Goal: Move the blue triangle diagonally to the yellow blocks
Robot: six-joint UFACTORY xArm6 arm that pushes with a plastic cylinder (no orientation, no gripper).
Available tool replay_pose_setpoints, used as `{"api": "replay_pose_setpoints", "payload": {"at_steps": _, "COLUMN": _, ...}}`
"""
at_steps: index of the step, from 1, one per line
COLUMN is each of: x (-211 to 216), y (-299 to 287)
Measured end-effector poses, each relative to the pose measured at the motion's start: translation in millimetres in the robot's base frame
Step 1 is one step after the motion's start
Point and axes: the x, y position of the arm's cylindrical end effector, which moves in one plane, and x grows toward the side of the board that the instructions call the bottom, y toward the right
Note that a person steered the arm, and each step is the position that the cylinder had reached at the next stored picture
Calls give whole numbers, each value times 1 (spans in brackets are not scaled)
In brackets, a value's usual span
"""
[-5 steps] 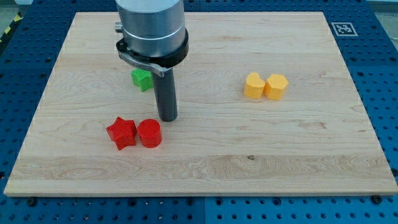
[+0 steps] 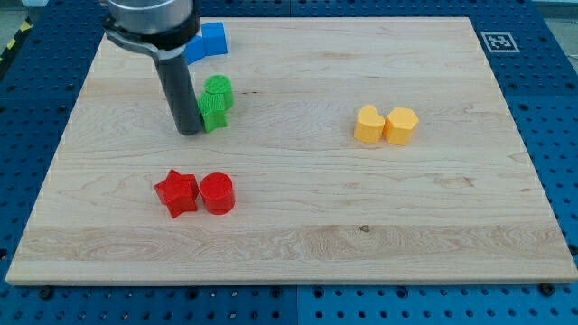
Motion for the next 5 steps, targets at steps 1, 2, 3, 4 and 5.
{"api": "replay_pose_setpoints", "payload": {"at_steps": 1, "x": -24, "y": -48}}
{"api": "replay_pose_setpoints", "payload": {"at_steps": 2, "x": -42, "y": -68}}
{"api": "replay_pose_setpoints", "payload": {"at_steps": 3, "x": -72, "y": -88}}
{"api": "replay_pose_setpoints", "payload": {"at_steps": 4, "x": -107, "y": -106}}
{"api": "replay_pose_setpoints", "payload": {"at_steps": 5, "x": -134, "y": -107}}
